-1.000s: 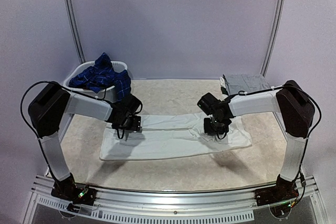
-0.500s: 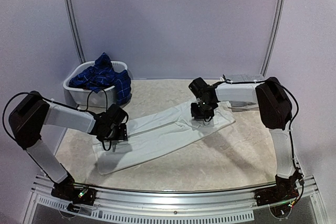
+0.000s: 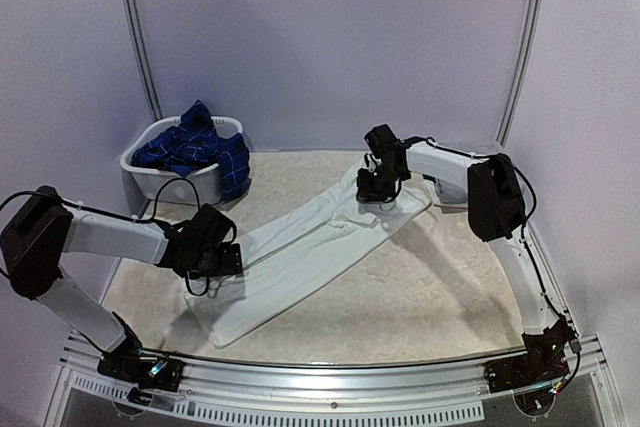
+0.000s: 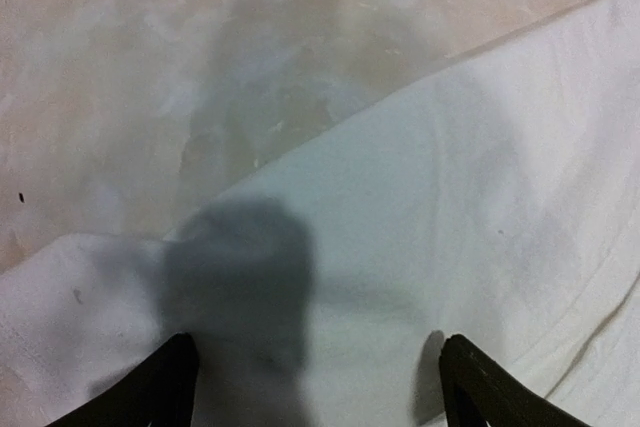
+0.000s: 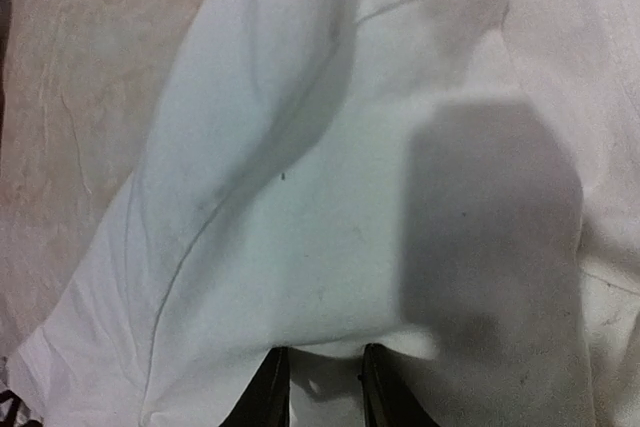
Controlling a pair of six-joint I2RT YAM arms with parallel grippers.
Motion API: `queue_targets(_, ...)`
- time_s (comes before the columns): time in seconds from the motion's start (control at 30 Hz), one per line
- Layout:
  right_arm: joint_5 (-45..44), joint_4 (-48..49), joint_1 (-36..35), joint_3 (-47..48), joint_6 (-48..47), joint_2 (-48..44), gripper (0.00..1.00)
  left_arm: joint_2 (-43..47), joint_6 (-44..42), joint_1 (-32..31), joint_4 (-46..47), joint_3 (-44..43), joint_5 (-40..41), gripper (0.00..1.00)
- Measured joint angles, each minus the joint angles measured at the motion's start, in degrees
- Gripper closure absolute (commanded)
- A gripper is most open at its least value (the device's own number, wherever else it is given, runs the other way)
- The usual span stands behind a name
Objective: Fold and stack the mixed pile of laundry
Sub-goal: Rotate the rectangle-folded T-shirt at the center of the board.
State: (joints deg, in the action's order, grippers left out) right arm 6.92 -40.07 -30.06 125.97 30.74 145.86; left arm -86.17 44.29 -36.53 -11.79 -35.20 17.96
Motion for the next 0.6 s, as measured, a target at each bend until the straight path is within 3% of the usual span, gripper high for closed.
queue_targets(0.17, 6.21, 0.33, 2.16, 7.91, 1.01, 5.16, 0.71, 1.79, 1.97, -1.84, 1.73, 1.44, -2.47, 0.15)
queue_targets(0.6, 16.57, 7.23, 5.35, 10.56, 5.11, 8.76, 0.68, -1.88, 5.62, -7.63, 12.63, 0.9, -7.26, 0.18)
